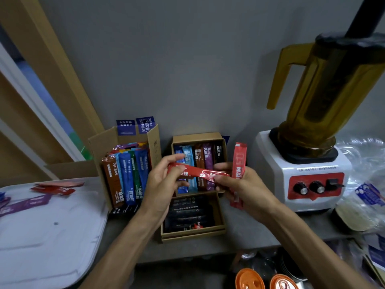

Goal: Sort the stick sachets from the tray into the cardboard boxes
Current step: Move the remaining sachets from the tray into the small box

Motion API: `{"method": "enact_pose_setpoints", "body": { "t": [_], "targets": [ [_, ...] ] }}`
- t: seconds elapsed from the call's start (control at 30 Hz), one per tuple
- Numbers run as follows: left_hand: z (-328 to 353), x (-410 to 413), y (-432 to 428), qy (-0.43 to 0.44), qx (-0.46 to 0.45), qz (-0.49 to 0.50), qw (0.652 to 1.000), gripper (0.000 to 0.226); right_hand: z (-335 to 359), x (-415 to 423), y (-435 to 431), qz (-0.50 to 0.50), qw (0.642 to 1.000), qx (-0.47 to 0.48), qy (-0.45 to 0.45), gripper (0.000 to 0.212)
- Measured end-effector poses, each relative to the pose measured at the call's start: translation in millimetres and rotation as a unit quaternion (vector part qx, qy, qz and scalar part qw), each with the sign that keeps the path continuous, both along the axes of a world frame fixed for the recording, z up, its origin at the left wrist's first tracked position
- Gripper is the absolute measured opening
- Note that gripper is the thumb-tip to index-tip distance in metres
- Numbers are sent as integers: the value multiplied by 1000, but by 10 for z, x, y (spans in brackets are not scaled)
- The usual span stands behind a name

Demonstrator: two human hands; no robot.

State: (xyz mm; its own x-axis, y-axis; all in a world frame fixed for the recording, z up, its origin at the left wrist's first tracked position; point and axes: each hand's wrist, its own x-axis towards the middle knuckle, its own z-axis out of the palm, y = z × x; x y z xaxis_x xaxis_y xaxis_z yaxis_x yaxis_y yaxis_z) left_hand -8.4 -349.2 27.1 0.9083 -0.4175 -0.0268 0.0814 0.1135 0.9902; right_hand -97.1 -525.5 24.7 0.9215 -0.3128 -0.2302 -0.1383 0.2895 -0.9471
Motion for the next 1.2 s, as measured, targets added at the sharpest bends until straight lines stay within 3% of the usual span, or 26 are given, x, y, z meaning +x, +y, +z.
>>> {"method": "enact_pose_setpoints", "body": {
  "t": [0.13,0.3,0.47,0.7,0.9,1.03,1.2],
  "targets": [
    [-38,5,-85,-23,-18,63,998,39,-36,-44,58,15,999,-49,-15,20],
    [-88,-14,-188,10,-49,69,996,36,-67,-45,69,29,997,-75,-7,20],
    [-140,94,-323,-13,2,81,997,26,-130,-21,53,31,998,-42,37,17],
    [-287,466,-616,-108,166,46,979,20,-190,-110,-85,-33,982,-165,84,13],
    [-374,549,-901,-181,251,8,951,24,-242,-197,-169,-48,990,-86,100,17],
    [-421,522,-925,-252,278,30,926,42,-245,-248,-200,-52,993,-56,85,19],
    [-499,469,-842,-340,341,-30,876,37,-223,-240,-222,-62,996,31,49,41]
  ]
}}
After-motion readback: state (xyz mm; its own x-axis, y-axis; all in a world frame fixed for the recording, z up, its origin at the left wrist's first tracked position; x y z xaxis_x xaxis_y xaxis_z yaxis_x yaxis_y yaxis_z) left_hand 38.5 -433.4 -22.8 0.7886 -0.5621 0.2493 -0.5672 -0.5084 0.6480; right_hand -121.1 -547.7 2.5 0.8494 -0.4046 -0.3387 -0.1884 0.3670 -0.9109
